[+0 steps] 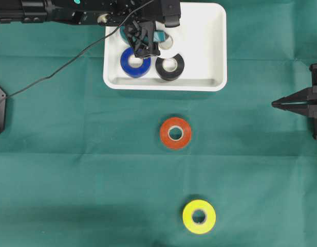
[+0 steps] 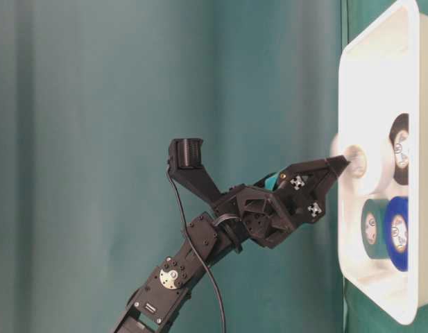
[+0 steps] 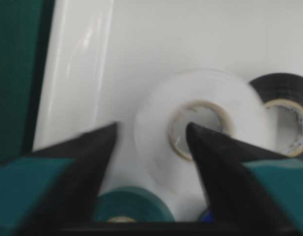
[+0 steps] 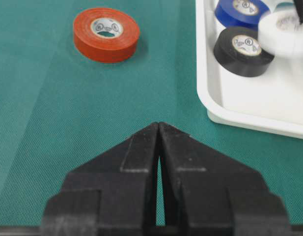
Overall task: Put the tape into the white case with the left arm.
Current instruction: 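Open the left gripper to release the white roll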
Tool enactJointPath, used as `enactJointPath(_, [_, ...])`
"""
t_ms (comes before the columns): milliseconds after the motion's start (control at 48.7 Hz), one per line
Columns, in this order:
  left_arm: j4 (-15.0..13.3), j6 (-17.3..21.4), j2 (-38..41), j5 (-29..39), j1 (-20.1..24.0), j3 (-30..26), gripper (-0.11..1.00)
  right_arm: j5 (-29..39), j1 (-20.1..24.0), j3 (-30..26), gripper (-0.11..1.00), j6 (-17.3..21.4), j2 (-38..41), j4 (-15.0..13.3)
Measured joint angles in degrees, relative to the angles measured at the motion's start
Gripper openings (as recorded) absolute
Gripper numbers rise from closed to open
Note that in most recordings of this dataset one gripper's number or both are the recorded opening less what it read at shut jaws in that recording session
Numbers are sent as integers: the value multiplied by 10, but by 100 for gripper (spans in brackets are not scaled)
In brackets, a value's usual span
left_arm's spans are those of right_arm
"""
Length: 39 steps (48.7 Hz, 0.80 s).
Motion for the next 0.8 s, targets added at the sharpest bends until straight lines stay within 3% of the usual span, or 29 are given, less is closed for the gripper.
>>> enactJointPath(82, [0, 1, 0, -1, 0, 1, 95, 0, 0, 1, -10, 0, 0, 0])
enactJointPath(123, [1, 0, 0, 0, 0, 2, 98, 0, 0, 0, -10, 0, 0, 0])
enactJointPath(411, [0, -3, -30, -2, -2, 39, 97, 0, 0, 0, -10, 0, 0, 0])
enactJointPath(800, [0, -35, -174, -31, -52, 169, 97, 0, 0, 0, -10, 0, 0, 0])
